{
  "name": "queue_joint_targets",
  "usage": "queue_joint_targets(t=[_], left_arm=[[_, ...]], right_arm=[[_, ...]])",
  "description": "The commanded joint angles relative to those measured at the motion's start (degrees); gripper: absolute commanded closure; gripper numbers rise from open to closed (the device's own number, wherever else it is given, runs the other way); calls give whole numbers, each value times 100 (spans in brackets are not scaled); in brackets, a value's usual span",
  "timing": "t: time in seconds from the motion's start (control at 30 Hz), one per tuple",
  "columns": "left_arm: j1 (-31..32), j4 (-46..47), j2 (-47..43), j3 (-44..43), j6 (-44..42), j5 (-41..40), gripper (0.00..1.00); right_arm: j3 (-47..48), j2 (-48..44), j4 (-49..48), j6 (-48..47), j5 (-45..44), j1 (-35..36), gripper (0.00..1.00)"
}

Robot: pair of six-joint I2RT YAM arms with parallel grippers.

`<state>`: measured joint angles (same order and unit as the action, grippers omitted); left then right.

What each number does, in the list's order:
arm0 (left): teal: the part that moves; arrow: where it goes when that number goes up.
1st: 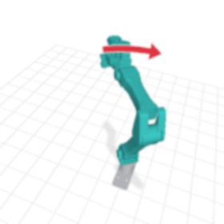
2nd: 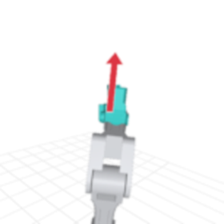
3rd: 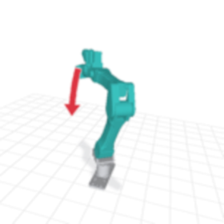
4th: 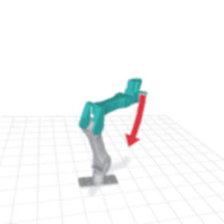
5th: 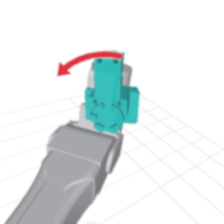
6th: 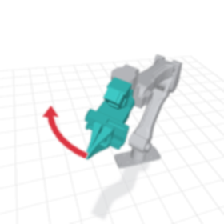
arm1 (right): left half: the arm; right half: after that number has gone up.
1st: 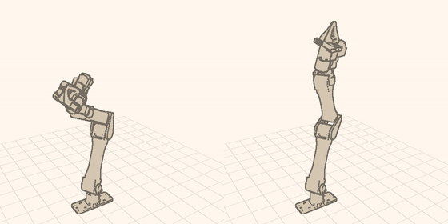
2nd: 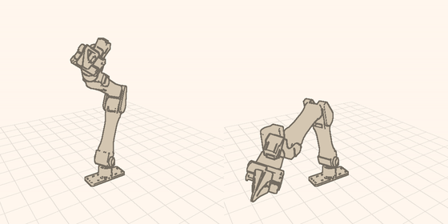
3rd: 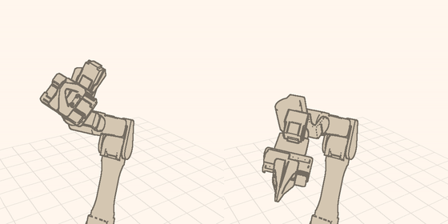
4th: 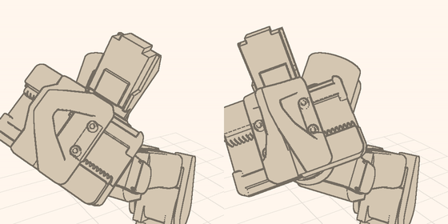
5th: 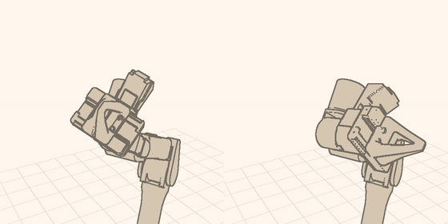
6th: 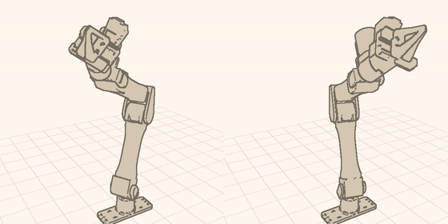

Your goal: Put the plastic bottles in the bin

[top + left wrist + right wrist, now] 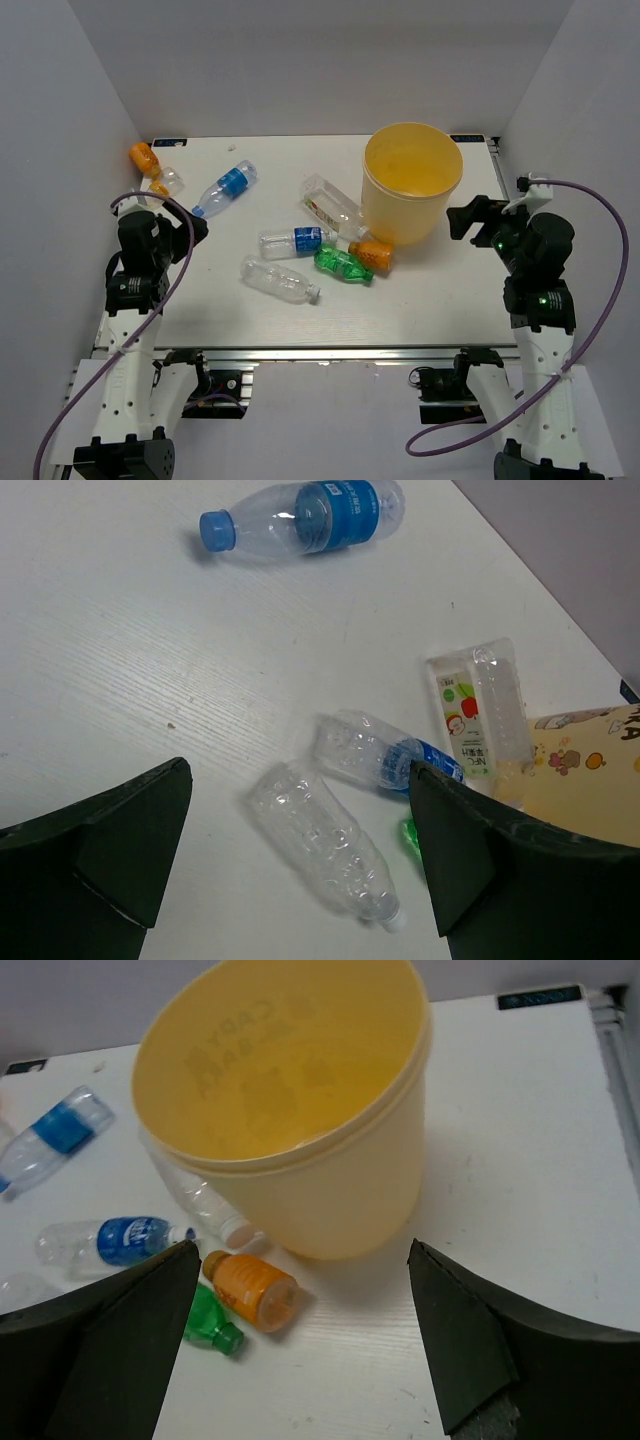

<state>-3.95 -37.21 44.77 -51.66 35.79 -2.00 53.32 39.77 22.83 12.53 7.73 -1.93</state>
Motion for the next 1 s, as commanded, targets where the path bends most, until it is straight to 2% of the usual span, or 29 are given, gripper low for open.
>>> queue_joint_targets(t=[0.0, 0.07, 0.2, 0.27, 0.3, 0.33, 0.4, 0.43, 0.5, 0.63, 0.7, 0.83, 0.97], left_arm=[[8, -102, -22, 112, -212, 42, 2], [8, -93, 31, 208, -292, 155, 2], [17, 152, 145, 428, -362, 524, 2], [8, 240, 154, 507, -380, 560, 2], [8, 302, 163, 551, -362, 560, 2], [8, 337, 198, 569, -327, 534, 2], [8, 425, 225, 622, -327, 604, 2], [17, 460, 260, 648, -310, 604, 2], [8, 617, 286, 753, -292, 604, 2], [17, 768, 444, 1044, -292, 841, 2], [17, 646, 532, 1018, -397, 815, 2], [8, 496, 550, 1017, -371, 499, 2], [25, 531, 489, 1202, -327, 849, 2]], right_arm=[[-312, -285, -961, -338, 1508, -18, 11], [-489, -329, -1210, -497, 2482, -18, 11], [-411, 3, -1061, -559, 3303, -9, 11], [-419, 92, -1131, -576, 3908, 149, 11], [-428, 127, -1114, -638, 3886, 332, 11], [-428, 119, -1010, -873, 3729, 900, 11], [-410, 136, -886, -1059, 2817, 1613, 11], [-367, 189, -738, -1147, 2596, 2252, 11], [-314, 355, -605, -1218, 2033, 2810, 11], [-279, 1312, -604, -1613, 400, 4591, 11], [-103, 1986, -561, -1919, -419, 4982, 11], [144, 2982, -770, -2763, -946, 5142, 11], [73, 3677, -1648, -3520, -1265, 5107, 11]])
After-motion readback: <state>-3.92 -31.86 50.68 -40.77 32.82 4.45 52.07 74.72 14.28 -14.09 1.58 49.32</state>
